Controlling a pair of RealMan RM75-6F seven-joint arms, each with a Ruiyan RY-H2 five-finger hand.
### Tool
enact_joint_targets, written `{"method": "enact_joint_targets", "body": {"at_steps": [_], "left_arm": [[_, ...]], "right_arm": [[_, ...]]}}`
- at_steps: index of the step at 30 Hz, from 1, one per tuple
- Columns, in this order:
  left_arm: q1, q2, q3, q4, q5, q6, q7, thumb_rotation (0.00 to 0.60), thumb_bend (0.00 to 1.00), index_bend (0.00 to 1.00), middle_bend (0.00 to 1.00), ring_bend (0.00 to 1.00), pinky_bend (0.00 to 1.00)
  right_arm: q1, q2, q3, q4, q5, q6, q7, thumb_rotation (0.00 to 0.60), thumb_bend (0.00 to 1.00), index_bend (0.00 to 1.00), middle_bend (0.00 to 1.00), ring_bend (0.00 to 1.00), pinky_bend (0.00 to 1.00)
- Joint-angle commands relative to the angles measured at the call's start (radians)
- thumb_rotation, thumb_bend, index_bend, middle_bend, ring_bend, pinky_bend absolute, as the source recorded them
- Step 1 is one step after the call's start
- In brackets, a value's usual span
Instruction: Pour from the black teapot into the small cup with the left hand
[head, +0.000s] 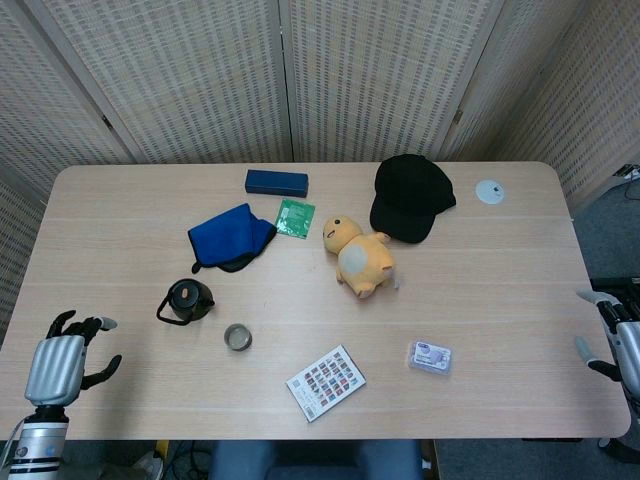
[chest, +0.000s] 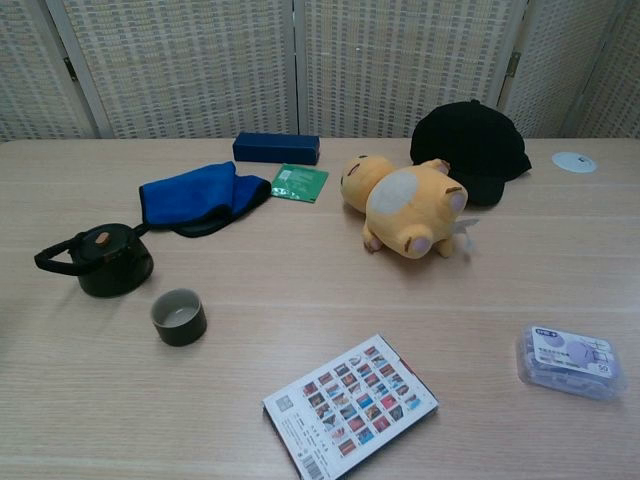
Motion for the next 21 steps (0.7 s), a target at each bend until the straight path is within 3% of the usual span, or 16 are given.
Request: {"method": "enact_joint_targets", "body": {"at_steps": [1,13,18,21], "left_arm": [[0.0,-0.001,-0.001,0.002,0.002,-0.002,-0.003,0.6,0.26,0.37,0.38,0.39,0.12],[-0.058,0.016,-0.046,0.053,0.042,-0.064,-0.11,0.6,0.26,0.37,0.38,0.39,0.12],[-0.128,0.025,-0.063,0.091,0.051,-0.162,-0.134,0.6,0.26,0.37,0.37,0.36,0.1],[-0.176,0.027,-0.065,0.111,0.044,-0.242,-0.127,0.6,0.26,0.37,0.36,0.33,0.02]], "right_arm": [[0.0,0.006,0.003,-0.005,0.0,0.006,-0.005,0.6,0.31,0.23,0.27,0.17,0.08],[0.0,0.038,0.036,-0.062,0.004,0.053,-0.05,0.6,0.31,0.23,0.27,0.17,0.08],[0.002,0.042,0.036,-0.076,0.005,0.049,-0.067,0.6,0.31,0.23,0.27,0.17,0.08],[0.0,0.042,0.036,-0.079,0.009,0.052,-0.067,0.6,0.31,0.23,0.27,0.17,0.08]]}}
